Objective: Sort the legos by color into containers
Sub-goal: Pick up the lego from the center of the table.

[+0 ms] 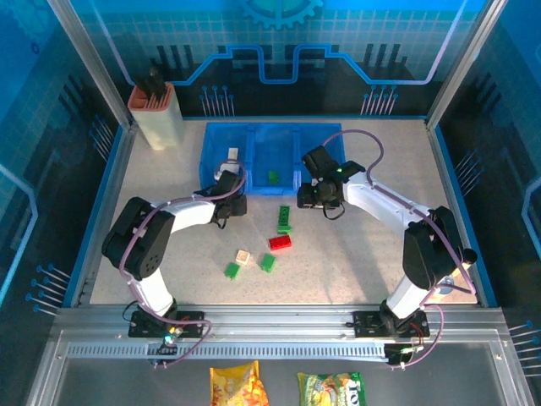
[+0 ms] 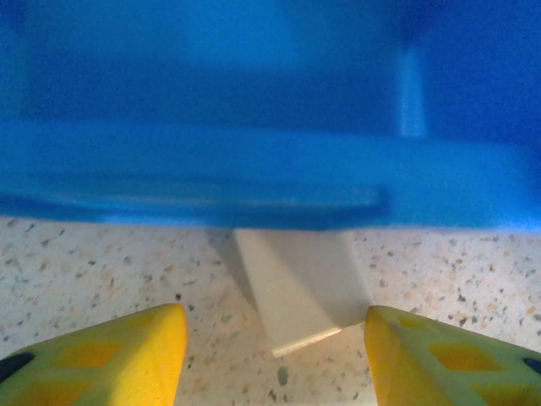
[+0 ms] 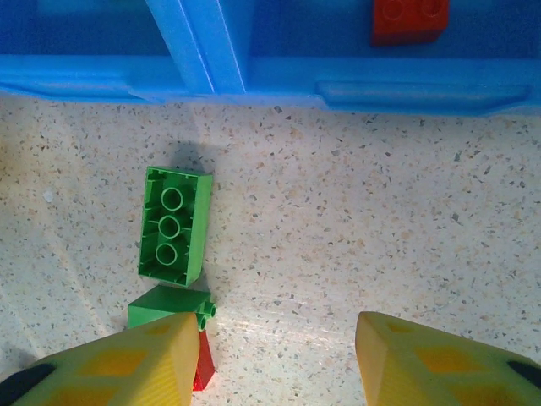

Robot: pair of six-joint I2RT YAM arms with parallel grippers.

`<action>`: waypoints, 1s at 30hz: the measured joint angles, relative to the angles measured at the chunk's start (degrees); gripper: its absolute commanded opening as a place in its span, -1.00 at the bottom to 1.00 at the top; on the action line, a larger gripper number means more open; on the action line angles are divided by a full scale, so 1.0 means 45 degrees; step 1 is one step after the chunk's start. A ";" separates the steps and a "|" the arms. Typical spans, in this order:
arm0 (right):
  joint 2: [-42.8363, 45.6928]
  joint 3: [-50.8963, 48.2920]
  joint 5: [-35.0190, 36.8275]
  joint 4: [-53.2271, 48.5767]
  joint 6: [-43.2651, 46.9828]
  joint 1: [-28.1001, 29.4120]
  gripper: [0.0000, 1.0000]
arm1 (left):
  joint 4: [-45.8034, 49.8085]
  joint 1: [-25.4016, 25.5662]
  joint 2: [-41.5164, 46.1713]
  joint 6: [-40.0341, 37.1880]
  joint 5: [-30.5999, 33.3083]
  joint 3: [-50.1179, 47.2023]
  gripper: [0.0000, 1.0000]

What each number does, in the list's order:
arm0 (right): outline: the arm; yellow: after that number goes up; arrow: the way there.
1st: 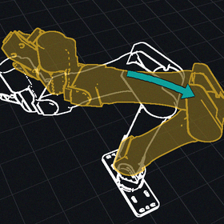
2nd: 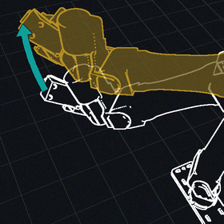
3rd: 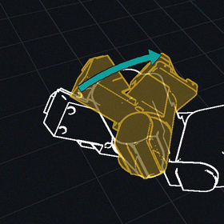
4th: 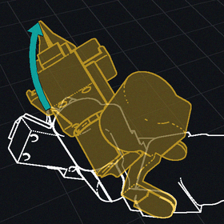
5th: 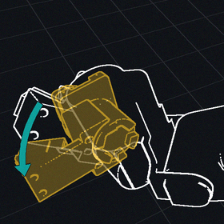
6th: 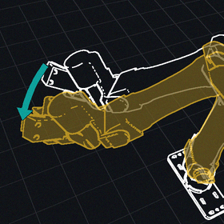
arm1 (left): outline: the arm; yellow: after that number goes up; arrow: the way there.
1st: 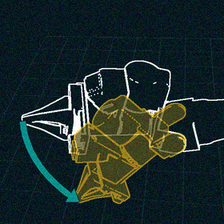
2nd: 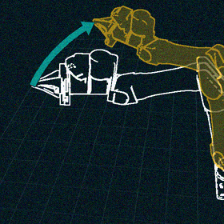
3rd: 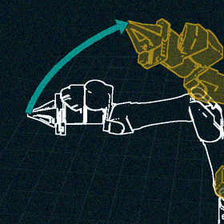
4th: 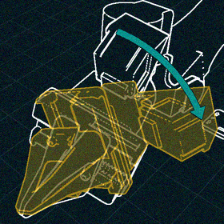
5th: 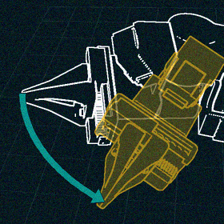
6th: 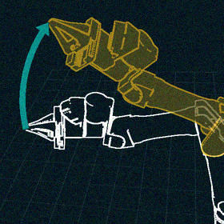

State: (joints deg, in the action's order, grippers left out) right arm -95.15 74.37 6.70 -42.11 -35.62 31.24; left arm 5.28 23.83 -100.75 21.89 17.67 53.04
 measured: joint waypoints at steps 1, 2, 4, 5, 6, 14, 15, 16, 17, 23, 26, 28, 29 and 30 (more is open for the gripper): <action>0.0000 0.0000 0.0005 -0.0019 -0.0005 0.0000 0.06 | -0.0024 0.0000 -0.0068 0.0000 0.0000 0.0078 0.15; 0.0000 0.0000 0.0024 -0.0029 -0.0005 0.0000 0.06 | -0.0029 0.0000 -0.0131 0.0000 0.0000 0.0155 0.14; 0.0000 0.0000 0.0049 -0.0073 -0.0034 0.0000 0.06 | -0.0029 0.0000 -0.0301 0.0000 0.0005 0.0325 0.11; 0.0000 0.0000 0.0049 -0.0087 -0.0034 0.0000 0.06 | -0.0029 0.0000 -0.0384 0.0005 0.0005 0.0403 0.10; 0.0000 0.0000 0.0063 -0.0102 -0.0034 0.0000 0.06 | -0.0058 0.0000 -0.0466 0.0000 0.0000 0.0461 0.08; -0.0015 0.0058 0.0078 -0.0160 -0.0029 0.0000 0.06 | -0.0141 0.0000 -0.0835 0.0049 0.0034 0.0544 0.09; -0.0029 0.0112 0.0078 -0.0165 -0.0029 0.0000 0.06 | -0.0117 0.0000 -0.0865 0.0058 0.0053 0.0602 0.08; -0.0063 0.0194 0.0078 -0.0194 -0.0029 0.0000 0.06 | -0.0117 0.0000 -0.0894 0.0068 0.0058 0.0641 0.06; -0.0102 0.0262 0.0078 -0.0199 -0.0024 0.0000 0.06 | -0.0102 0.0000 -0.0942 0.0102 0.0107 0.0685 0.03; -0.0189 0.0398 0.0078 -0.0243 -0.0019 0.0000 0.05 | -0.0010 0.0000 -0.0981 0.0141 0.0282 0.0704 -0.15; -0.0189 0.0408 0.0078 -0.0257 -0.0010 0.0000 0.06 | 0.0039 0.0000 -0.0981 0.0141 0.0345 0.0704 -0.22; -0.0189 0.0408 0.0078 -0.0262 0.0015 0.0000 0.06 | 0.0063 0.0000 -0.0947 0.0141 0.0340 0.0704 -0.26; -0.0189 0.0403 0.0073 -0.0267 0.0015 0.0000 0.05 | 0.0083 0.0000 -0.0928 0.0146 0.0340 0.0699 -0.27; -0.0189 0.0408 0.0073 -0.0277 0.0015 0.0000 0.06 | 0.0083 0.0000 -0.0903 0.0146 0.0335 0.0680 -0.28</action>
State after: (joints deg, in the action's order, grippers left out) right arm -96.01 76.20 7.03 -43.35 -35.55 31.24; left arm 5.65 23.83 -104.81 22.55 19.18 56.10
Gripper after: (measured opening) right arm 0.527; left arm 0.373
